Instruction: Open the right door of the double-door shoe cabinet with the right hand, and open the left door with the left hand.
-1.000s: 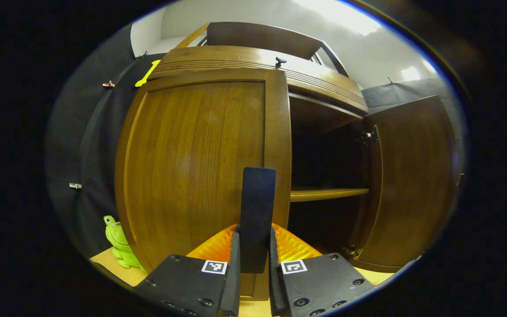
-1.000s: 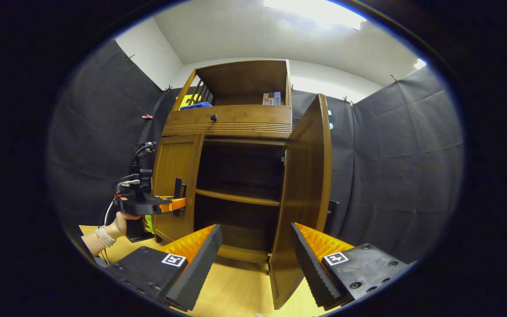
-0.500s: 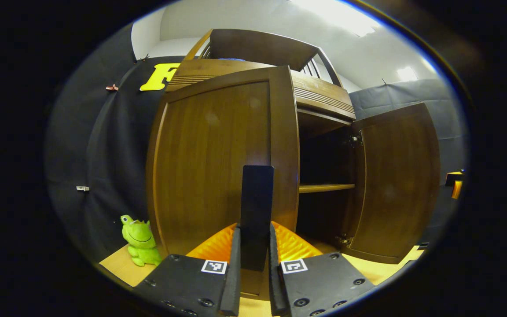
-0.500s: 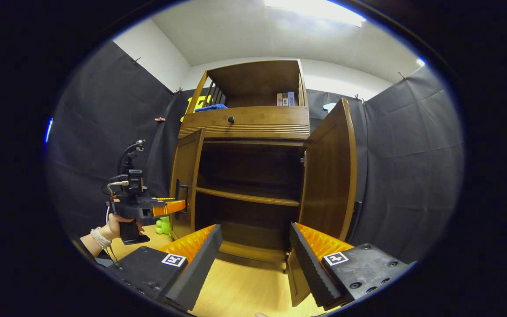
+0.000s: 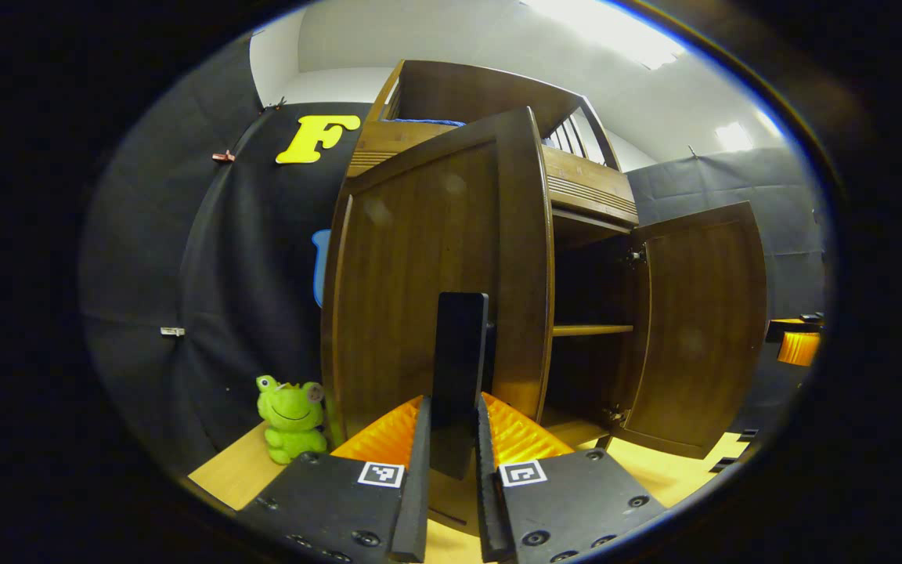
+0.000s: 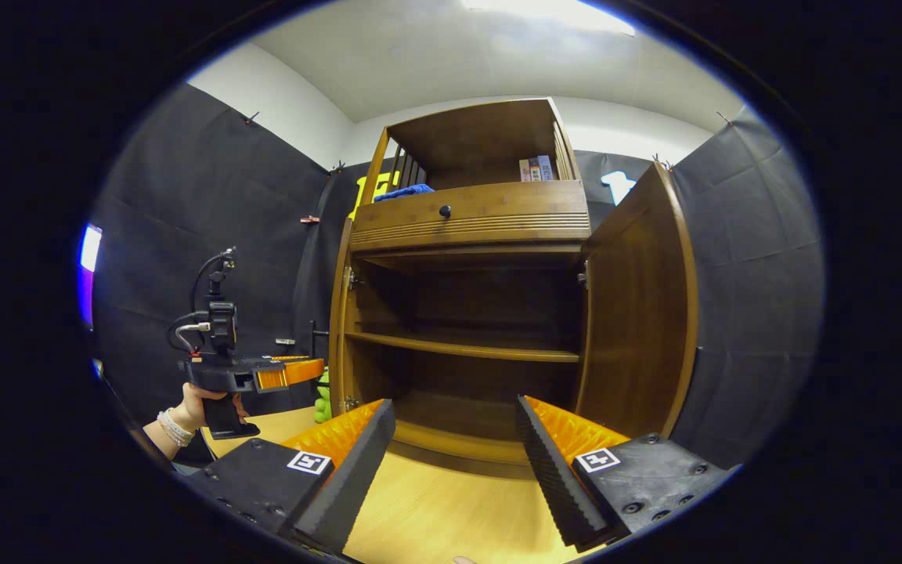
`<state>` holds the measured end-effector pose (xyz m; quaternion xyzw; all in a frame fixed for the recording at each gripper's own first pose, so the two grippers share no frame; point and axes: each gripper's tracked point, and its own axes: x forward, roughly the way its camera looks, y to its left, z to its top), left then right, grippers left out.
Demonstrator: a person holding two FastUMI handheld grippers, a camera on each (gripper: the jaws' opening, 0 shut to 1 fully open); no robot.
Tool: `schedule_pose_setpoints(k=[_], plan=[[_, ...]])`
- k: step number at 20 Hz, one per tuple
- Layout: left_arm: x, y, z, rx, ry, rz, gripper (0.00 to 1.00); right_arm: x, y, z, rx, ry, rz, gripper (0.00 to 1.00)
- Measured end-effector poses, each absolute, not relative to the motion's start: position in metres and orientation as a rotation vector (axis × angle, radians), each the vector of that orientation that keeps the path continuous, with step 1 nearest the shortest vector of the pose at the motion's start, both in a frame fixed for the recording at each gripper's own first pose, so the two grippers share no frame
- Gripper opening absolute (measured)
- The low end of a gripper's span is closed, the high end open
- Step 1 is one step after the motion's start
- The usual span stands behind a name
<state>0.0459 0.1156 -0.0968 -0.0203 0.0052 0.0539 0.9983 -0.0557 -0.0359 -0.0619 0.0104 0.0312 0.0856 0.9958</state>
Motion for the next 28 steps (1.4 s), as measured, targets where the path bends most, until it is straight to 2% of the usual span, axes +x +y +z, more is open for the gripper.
schedule_pose_setpoints(k=[6,9,14,20,21,22,28], plan=[[0.019,0.140,-0.094,-0.072,0.023,0.152,0.27,-0.040,-0.004,-0.081,0.090,0.116,0.249,0.99],[0.009,0.154,-0.092,-0.071,0.029,0.178,0.23,-0.031,0.010,-0.091,0.125,0.145,0.284,0.96],[-0.007,0.174,-0.095,-0.073,0.043,0.233,0.23,-0.015,0.031,-0.109,0.136,0.188,0.333,0.98],[-0.034,0.213,-0.091,0.018,0.046,0.364,0.22,-0.007,0.058,-0.123,0.141,0.227,0.381,0.98],[-0.041,0.219,-0.089,0.033,0.042,0.393,0.17,-0.006,0.062,-0.123,0.143,0.230,0.387,0.98],[-0.046,0.223,-0.086,0.039,0.038,0.412,0.17,-0.005,0.065,-0.123,0.142,0.231,0.391,0.98],[-0.066,0.205,-0.074,0.013,0.022,0.365,0.17,-0.006,0.073,-0.116,0.133,0.217,0.376,0.98]])
